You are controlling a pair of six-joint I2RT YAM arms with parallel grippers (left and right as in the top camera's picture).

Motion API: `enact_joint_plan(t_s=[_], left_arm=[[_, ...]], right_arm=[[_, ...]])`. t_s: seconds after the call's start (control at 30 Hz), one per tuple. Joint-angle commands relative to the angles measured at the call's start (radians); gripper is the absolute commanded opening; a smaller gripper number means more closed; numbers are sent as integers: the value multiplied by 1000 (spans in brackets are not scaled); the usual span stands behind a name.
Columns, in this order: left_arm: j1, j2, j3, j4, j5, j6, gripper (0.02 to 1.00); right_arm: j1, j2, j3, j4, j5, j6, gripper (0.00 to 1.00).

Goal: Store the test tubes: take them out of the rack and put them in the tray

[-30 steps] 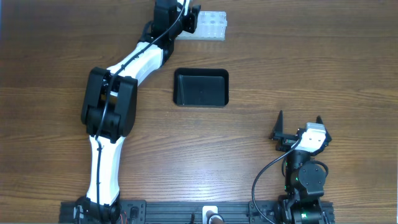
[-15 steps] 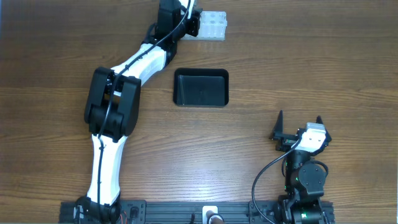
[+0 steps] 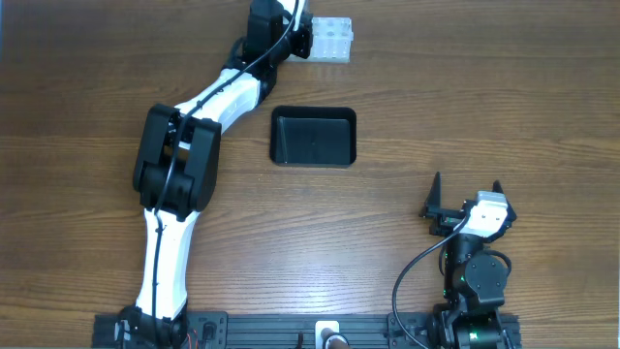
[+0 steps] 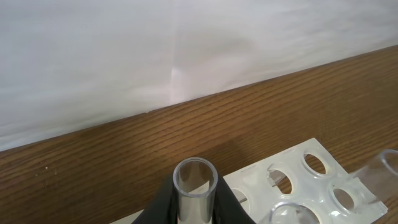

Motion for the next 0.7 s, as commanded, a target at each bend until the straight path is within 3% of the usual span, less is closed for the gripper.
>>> enact_joint_plan(t_s=[0.03, 0.37, 0.7], left_arm=[[-6, 23, 23, 16, 10, 13, 91], [-10, 6, 23, 27, 9, 13, 47], [-11, -207, 23, -16, -2, 28, 40]], right_arm=[[0, -9, -6, -1, 13, 3, 993], [0, -9, -6, -1, 13, 3, 991], [0, -9, -6, -1, 13, 3, 993]])
